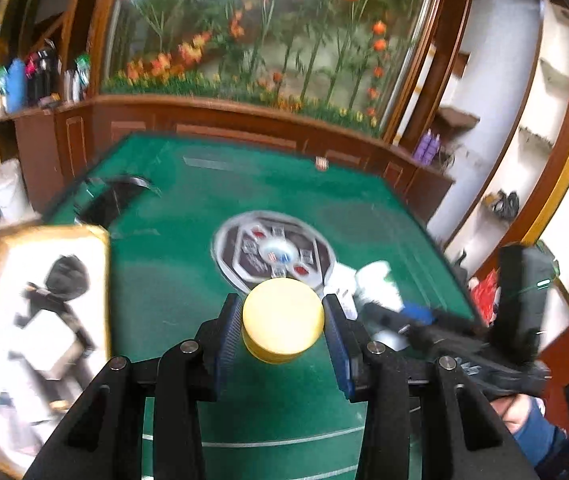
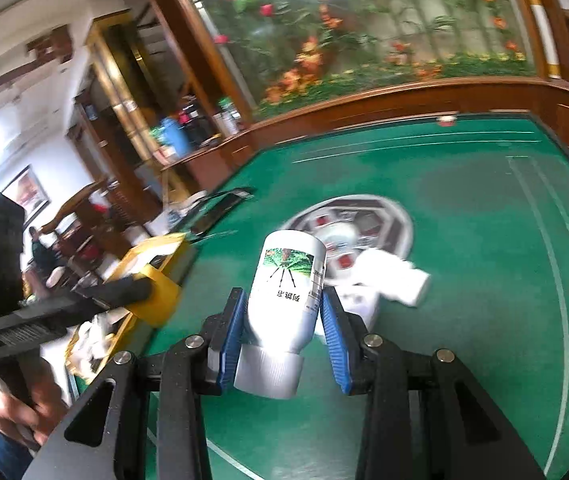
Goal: Organize rigid objects
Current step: 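Lift and carry the jar with the left tool while the right tool carries the bottle to the tray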
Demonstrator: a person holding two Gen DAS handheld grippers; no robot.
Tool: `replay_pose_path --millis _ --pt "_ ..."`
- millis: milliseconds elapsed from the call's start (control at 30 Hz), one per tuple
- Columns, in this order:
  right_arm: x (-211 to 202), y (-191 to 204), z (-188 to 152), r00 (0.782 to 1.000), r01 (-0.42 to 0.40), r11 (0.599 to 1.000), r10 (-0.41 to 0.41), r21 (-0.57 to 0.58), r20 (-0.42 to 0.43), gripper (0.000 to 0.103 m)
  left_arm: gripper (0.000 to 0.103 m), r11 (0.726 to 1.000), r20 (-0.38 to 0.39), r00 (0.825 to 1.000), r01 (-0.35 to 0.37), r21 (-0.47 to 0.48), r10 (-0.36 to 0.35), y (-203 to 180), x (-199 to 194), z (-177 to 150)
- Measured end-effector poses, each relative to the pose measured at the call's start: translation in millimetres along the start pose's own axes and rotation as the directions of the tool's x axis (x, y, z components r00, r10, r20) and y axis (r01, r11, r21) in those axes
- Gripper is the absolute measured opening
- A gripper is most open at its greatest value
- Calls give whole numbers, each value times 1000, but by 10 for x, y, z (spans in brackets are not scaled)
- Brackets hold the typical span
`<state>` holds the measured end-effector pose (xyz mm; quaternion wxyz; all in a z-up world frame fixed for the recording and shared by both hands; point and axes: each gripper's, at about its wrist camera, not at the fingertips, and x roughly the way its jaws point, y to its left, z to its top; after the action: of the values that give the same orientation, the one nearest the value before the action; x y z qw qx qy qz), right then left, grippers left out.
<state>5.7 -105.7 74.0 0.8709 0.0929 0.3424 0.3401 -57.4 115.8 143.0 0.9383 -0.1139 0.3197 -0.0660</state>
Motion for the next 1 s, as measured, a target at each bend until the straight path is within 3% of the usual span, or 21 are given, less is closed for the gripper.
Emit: replay_pose_path --millis 200,300,567,833,1000 --pt "-50 615 122 996 -79 996 77 -44 -38 37 43 1000 108 994 -19 -5 20 134 -737 270" --pt "-276 1146 314 992 -120 984 122 -132 12 37 43 1000 173 985 3 2 -3 200 -1107 435" --pt "-672 2098 760 964 -219 942 250 -253 95 37 43 997 307 949 -75 13 68 413 -1857 756" --pt "-801 2770 1342 947 -200 924 268 -327 179 37 43 989 370 918 -146 -12 140 682 -2355 890" --pt "-934 3278 1535 931 -190 894 295 -405 215 37 43 984 394 902 -174 -37 174 862 -2588 905"
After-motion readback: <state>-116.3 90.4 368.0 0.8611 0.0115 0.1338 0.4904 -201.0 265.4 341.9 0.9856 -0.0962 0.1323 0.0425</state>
